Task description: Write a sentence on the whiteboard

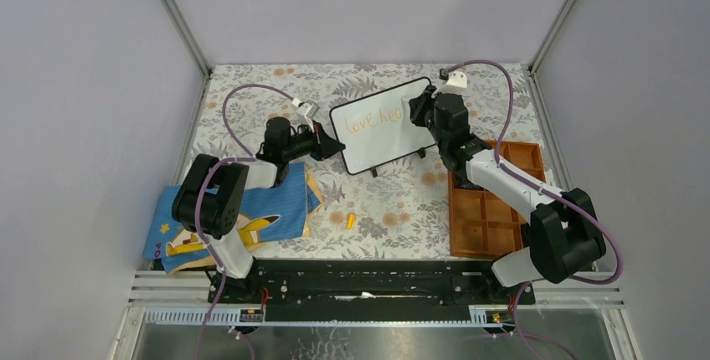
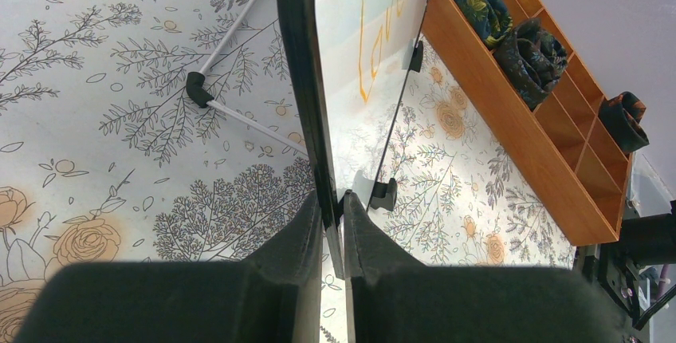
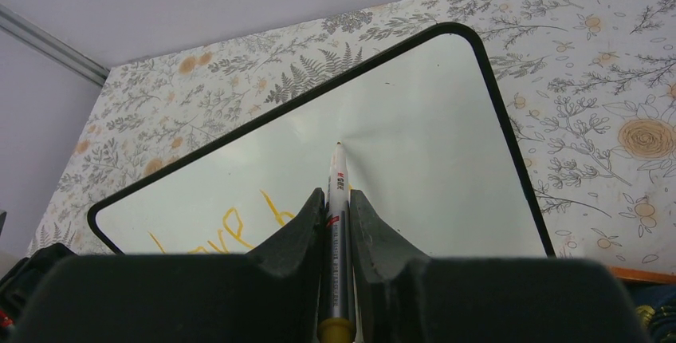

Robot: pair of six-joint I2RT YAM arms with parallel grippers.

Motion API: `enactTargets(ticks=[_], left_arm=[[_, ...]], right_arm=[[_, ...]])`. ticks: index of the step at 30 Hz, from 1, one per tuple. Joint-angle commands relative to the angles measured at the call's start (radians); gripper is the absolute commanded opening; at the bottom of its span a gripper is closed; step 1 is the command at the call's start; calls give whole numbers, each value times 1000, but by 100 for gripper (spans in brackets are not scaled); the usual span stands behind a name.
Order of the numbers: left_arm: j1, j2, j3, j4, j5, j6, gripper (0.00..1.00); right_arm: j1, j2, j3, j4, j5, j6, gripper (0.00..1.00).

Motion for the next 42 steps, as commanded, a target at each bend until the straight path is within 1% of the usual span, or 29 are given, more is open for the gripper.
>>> enactTargets(ticks=[1, 12, 42], left_arm=[[-18, 15, -5, -97, -52, 71, 0], [-20, 15, -4, -98, -54, 71, 0], [-26, 3, -8, -101, -75, 74, 0]], right_arm=[[-9, -1, 39, 41, 6, 9, 0], [-9, 16, 39, 25, 8, 9, 0], [-10, -44, -94, 9, 36, 31, 0]])
